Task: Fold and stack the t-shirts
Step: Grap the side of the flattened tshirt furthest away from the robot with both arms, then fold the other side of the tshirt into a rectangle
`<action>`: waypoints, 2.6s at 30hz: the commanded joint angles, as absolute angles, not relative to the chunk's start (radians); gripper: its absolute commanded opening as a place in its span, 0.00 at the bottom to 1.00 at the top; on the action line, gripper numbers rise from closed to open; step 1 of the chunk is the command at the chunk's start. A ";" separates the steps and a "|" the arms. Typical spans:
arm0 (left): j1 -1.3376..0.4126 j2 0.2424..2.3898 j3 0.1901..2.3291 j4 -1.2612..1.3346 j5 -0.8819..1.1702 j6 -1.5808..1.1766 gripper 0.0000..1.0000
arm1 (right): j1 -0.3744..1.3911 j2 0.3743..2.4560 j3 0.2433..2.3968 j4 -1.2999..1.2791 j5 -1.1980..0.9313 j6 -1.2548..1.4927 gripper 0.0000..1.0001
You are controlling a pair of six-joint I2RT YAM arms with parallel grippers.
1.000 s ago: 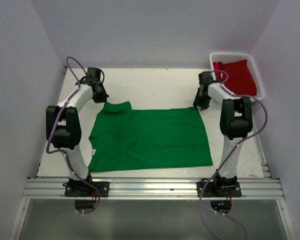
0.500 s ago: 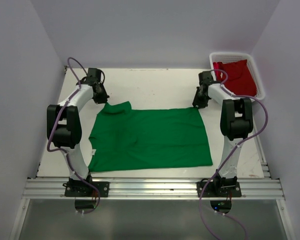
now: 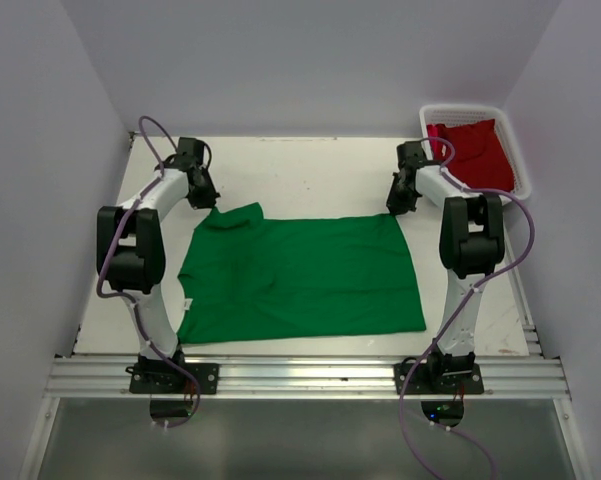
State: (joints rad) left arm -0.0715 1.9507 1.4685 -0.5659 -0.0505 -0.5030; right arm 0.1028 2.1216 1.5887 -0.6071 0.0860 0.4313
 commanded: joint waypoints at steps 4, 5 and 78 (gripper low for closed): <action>-0.060 1.896 1.528 -0.531 -0.032 -0.463 0.00 | 0.098 2.036 1.576 -0.601 0.113 0.420 0.00; -0.060 1.888 1.529 -0.531 -0.034 -0.462 0.00 | 0.100 2.022 1.569 -0.598 0.115 0.420 0.00; -0.083 0.980 0.808 -0.986 0.045 -0.453 0.00 | 0.109 1.430 0.930 -0.776 0.158 0.474 0.00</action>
